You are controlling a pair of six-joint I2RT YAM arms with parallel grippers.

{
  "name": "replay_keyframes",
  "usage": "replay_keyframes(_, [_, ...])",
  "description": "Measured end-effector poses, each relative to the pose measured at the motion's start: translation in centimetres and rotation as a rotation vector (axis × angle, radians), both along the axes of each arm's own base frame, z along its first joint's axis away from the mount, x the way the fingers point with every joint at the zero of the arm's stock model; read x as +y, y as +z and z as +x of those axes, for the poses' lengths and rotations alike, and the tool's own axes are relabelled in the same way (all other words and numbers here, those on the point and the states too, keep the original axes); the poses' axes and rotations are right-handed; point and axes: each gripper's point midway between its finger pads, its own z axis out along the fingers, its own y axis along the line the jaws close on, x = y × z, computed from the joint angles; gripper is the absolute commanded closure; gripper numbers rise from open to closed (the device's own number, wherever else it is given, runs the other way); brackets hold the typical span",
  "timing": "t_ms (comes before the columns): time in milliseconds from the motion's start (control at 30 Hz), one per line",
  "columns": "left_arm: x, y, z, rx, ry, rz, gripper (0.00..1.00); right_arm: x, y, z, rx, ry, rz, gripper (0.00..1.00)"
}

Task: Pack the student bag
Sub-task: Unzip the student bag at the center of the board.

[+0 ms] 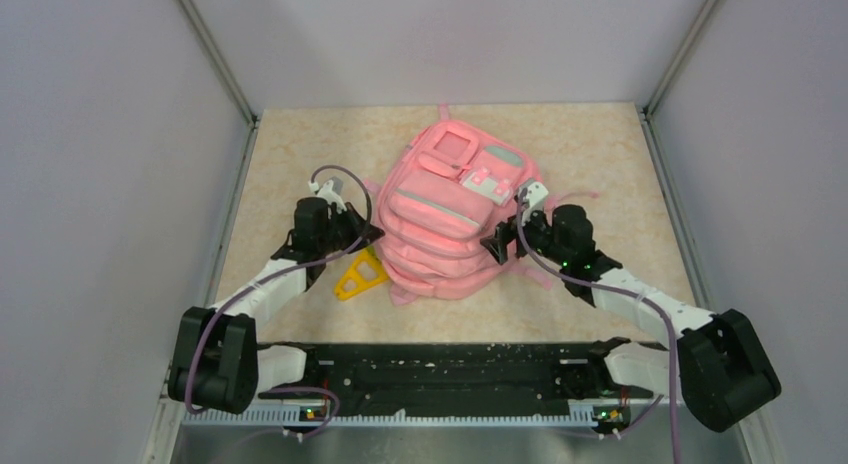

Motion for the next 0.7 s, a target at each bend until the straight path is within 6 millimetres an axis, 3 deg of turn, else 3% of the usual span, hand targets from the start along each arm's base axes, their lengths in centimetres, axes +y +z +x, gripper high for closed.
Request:
replay_keyframes(233, [0.1, 0.0, 0.1, -0.008, -0.006, 0.010, 1.00, 2.3, 0.2, 0.3, -0.027, 0.167, -0.041, 0.24])
replay_keyframes(433, [0.1, -0.1, 0.3, -0.004, -0.008, 0.012, 1.00, 3.4, 0.2, 0.2, -0.026, 0.248, -0.045, 0.55])
replay_keyframes(533, [0.1, 0.0, 0.3, -0.006, -0.007, 0.011, 1.00, 3.8, 0.1, 0.1, -0.004, 0.271, -0.049, 0.85])
replay_keyframes(567, [0.1, 0.0, 0.3, -0.006, -0.007, 0.010, 1.00, 3.9, 0.0, 0.0, 0.004, 0.280, -0.050, 0.91])
replay_keyframes(633, [0.2, 0.0, 0.4, -0.006, -0.008, 0.008, 1.00, 4.0, -0.1, -0.3, 0.030, 0.291, -0.046, 0.99])
replay_keyframes(700, [0.2, -0.2, 0.4, -0.001, -0.009, 0.008, 1.00, 4.1, -0.2, -0.5, 0.049, 0.292, -0.043, 1.00])
